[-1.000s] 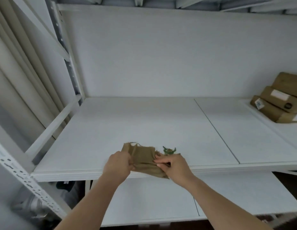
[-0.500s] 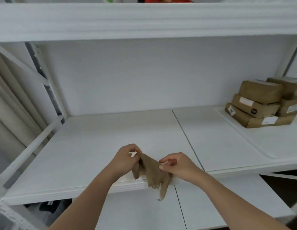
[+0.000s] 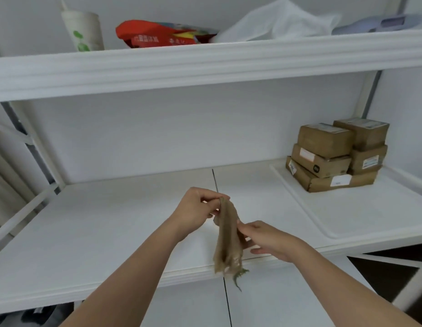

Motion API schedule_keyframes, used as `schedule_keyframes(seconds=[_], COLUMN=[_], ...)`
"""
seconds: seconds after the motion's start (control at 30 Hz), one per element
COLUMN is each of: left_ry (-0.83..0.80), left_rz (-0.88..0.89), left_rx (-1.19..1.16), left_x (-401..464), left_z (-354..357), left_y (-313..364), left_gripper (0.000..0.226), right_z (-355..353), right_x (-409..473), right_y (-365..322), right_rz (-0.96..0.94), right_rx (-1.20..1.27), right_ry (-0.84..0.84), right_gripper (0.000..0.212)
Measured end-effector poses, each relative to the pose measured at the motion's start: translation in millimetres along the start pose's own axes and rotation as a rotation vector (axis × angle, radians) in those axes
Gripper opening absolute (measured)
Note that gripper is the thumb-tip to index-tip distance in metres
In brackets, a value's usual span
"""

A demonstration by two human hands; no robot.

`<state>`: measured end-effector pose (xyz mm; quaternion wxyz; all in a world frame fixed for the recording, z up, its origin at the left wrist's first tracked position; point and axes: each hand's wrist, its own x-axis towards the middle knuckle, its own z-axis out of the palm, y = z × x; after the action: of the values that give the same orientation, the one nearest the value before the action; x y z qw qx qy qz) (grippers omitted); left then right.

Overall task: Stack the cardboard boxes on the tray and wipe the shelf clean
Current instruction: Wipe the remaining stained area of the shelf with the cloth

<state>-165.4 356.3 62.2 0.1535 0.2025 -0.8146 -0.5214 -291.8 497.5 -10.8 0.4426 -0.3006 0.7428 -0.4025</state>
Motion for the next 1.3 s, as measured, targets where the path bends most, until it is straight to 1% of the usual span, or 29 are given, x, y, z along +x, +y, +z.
schedule_keyframes(seconds=[0.1, 0.2, 0.23, 0.33, 0.37, 0.43, 0.47, 0.53, 0.63, 0.77, 0.9, 0.97, 1.03, 1.13, 1.2, 1.23, 1.3], left_ry=[0.009, 0.051, 0.063, 0.103, 0.113, 0.112, 0.083, -0.032, -0.2, -0.307, -0.343, -0.349, -0.362, -0.366, -0.352, -0.343, -0.298], left_rz=[-0.048, -0.108, -0.136, -0.217, -0.244, -0.313, -0.349, -0.416, -0.46, -0.462, -0.468, -0.473, -0.476, -0.491, -0.486, -0.479, -0.449], left_rx=[-0.109, -0.226, -0.269, -0.428, -0.482, -0.557, -0.553, -0.473, -0.359, -0.369, -0.441, -0.509, -0.552, -0.636, -0.662, -0.662, -0.668], left_x=[9.0, 14.5, 16.3, 22.1, 25.5, 31.3, 35.0, 41.9, 52.0, 64.2, 71.1, 75.0, 80.5, 84.6, 84.6, 85.9, 90.9], left_z=[14.6, 27.9, 31.6, 40.8, 43.7, 49.3, 51.9, 56.5, 62.6, 69.4, 70.7, 70.8, 68.7, 66.1, 65.9, 65.9, 66.4], left_y=[13.2, 19.3, 20.3, 20.2, 20.3, 18.3, 17.3, 15.9, 14.7, 13.6, 10.3, 8.2, 6.1, 9.7, 15.0, 17.1, 18.4], left_gripper=[0.023, 0.021, 0.021, 0.021, 0.024, 0.037, 0.043, 0.055, 0.073, 0.085, 0.094, 0.091, 0.082, 0.056, 0.032, 0.025, 0.02], right_z=[-28.8, -50.9, -56.0, -64.6, -67.2, -70.7, -72.3, -74.9, -78.9, -84.9, -91.9, -98.6, -106.1, -117.5, -125.6, -129.9, -139.1], right_x=[-5.5, -13.0, -15.1, -19.3, -20.3, -23.1, -24.5, -27.4, -30.8, -32.8, -32.4, -33.1, -32.1, -28.4, -24.6, -22.5, -18.4], right_y=[-0.4, -4.6, -6.5, -16.3, -20.5, -28.2, -31.5, -36.8, -43.3, -49.1, -48.9, -48.2, -48.2, -47.9, -48.1, -48.7, -51.0], right_rz=[-0.068, -0.132, -0.149, -0.195, -0.205, -0.221, -0.233, -0.249, -0.239, -0.174, -0.127, -0.124, -0.123, -0.109, -0.096, -0.093, -0.098], right_rx=[0.07, 0.113, 0.122, 0.135, 0.148, 0.171, 0.183, 0.208, 0.199, 0.11, 0.032, 0.048, 0.085, 0.1, 0.074, 0.062, 0.058], right_ry=[0.091, 0.115, 0.115, 0.156, 0.173, 0.193, 0.196, 0.193, 0.217, 0.273, 0.316, 0.376, 0.44, 0.461, 0.458, 0.458, 0.442], right_gripper=[0.046, 0.032, 0.03, 0.031, 0.029, 0.024, 0.023, 0.022, 0.027, 0.037, 0.046, 0.042, 0.033, 0.019, 0.018, 0.019, 0.02])
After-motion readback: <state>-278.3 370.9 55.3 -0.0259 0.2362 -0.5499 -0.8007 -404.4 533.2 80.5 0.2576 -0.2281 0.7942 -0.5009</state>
